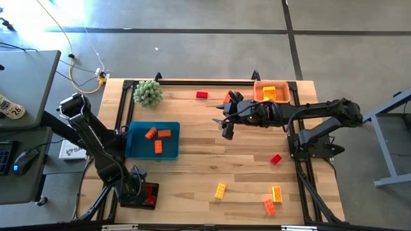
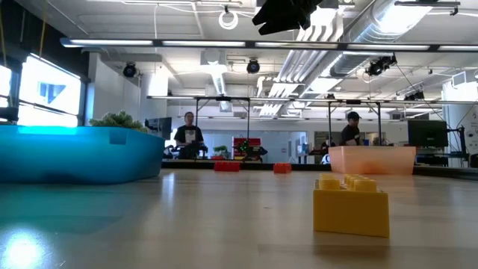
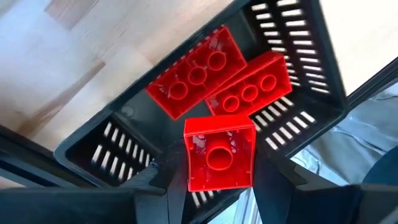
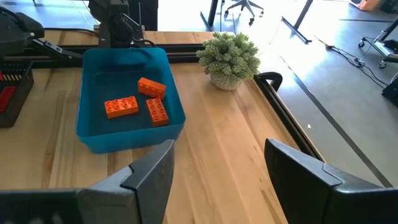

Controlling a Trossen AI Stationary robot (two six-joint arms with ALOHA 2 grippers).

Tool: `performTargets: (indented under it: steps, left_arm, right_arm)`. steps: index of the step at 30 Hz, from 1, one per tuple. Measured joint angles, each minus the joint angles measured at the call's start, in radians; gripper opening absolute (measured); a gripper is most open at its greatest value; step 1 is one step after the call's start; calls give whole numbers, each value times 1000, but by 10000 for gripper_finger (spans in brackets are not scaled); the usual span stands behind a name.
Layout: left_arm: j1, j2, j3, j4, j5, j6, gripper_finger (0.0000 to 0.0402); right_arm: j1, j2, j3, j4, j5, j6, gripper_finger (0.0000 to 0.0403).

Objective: Sort & place blocks by color
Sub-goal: Put the red game piece into the black bin, then put the yellow game piece into the orange bin

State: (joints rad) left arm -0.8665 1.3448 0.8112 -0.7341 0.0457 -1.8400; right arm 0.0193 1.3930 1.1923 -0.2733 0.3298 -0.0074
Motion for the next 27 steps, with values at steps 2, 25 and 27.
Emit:
performTargets:
  steps: [2,25,27]
  left_arm:
    - [1,1,0,0,3,-4,127]
    - [3,0,0,17,5,53,208]
    - [3,-4,0,31,17,82,207]
  right_arm:
    - [0,0,0,0,0,0,236]
    - [0,0,0,-98,-14,196,236]
    - [0,0,0,-126,-42,256,236]
